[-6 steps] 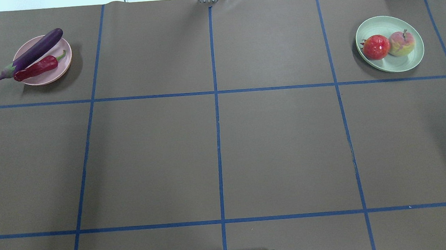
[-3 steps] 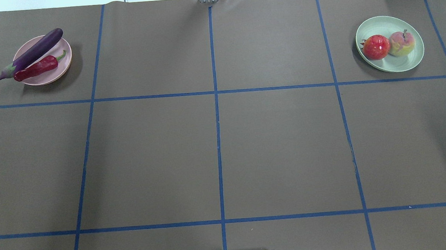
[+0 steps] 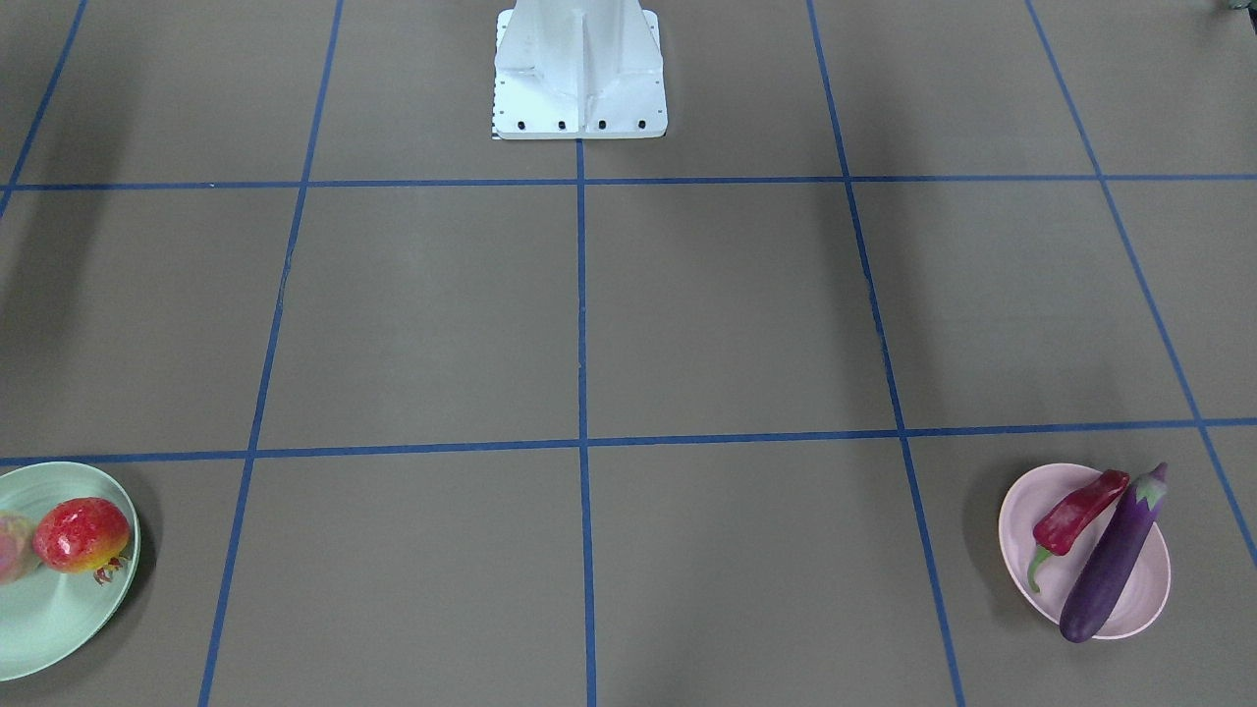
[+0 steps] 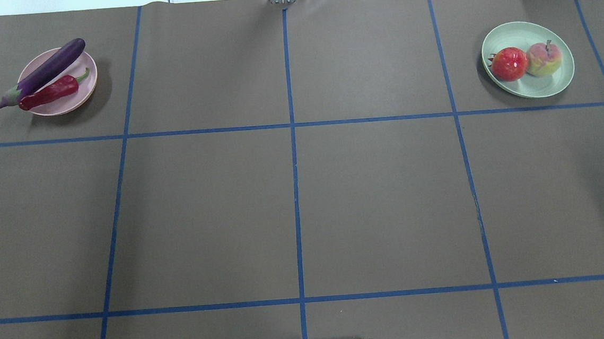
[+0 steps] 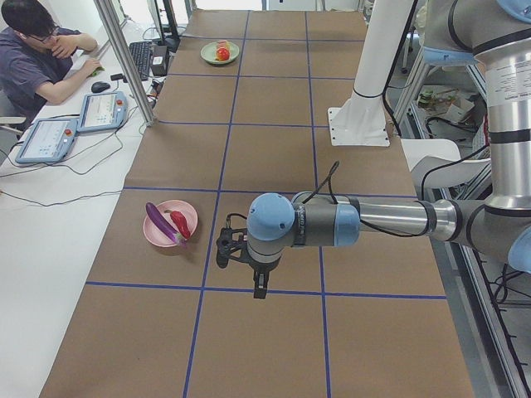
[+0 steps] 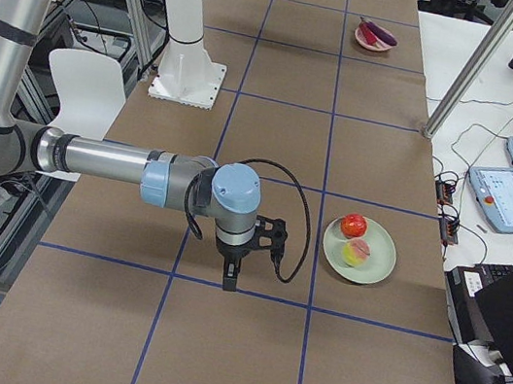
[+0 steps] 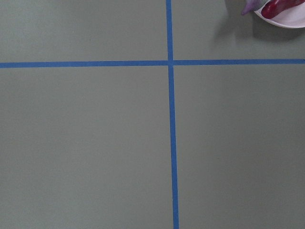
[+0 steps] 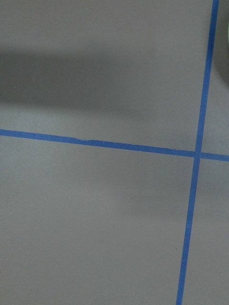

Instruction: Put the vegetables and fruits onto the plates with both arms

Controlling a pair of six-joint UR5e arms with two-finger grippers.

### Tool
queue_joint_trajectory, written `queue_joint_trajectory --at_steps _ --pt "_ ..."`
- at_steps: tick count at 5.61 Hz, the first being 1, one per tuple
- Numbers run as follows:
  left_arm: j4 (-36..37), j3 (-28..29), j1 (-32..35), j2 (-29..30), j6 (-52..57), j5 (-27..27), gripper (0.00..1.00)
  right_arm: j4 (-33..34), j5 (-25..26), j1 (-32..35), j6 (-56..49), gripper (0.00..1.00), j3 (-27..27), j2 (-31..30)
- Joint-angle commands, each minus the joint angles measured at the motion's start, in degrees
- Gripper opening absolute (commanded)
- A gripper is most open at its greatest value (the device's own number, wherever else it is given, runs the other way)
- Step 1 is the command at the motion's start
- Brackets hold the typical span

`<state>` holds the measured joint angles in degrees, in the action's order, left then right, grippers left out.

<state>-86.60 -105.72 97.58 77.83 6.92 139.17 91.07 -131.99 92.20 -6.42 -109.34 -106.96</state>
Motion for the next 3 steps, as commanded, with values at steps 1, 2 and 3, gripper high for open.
queue_joint_trajectory --at_steps 1,2,3 --pt "-0.9 0.1 0.0 -0.1 -0.1 -0.1 1.0 -0.1 0.1 0.0 0.0 1.0 0.0 -0.3" --pt "-0.9 0.1 0.0 -0.1 -0.1 -0.2 1.0 -0.2 0.1 0.0 -0.1 1.0 0.0 -0.3" --pt "-0.9 0.1 0.1 -0.3 -0.1 -0.1 1.0 -0.2 0.1 0.0 0.0 1.0 0.0 -0.3"
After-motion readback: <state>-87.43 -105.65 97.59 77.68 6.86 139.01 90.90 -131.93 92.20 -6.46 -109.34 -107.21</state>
